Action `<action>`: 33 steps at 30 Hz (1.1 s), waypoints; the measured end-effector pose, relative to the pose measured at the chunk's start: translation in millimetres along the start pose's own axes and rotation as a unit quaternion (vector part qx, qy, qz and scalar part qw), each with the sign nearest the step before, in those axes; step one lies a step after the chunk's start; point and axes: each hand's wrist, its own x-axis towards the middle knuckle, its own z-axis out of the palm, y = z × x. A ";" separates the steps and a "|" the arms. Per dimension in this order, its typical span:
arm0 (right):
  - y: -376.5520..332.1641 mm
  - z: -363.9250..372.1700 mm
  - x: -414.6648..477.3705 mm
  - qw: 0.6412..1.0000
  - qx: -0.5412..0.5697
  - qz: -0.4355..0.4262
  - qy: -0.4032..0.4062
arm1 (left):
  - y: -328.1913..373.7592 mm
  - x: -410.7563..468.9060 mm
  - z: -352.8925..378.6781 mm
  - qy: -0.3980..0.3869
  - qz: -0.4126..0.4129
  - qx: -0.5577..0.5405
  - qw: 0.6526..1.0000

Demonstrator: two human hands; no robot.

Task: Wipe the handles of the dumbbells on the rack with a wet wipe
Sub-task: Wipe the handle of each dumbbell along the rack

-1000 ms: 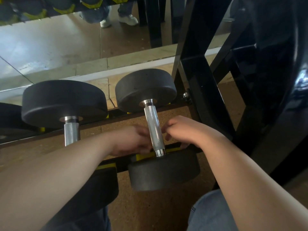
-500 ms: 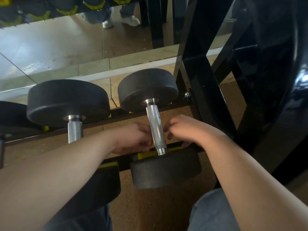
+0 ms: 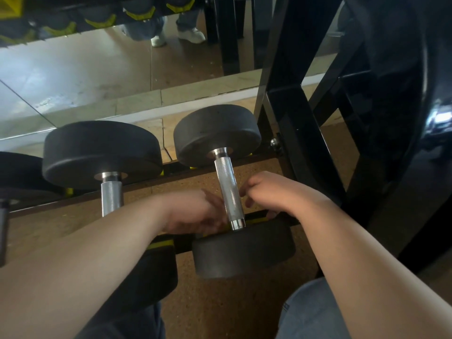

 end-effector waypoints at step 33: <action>2.0 3.6 -0.8 0.998 -0.057 -0.034 -0.012 | 10.5 -33.8 9.7 0.290 0.248 0.242 0.892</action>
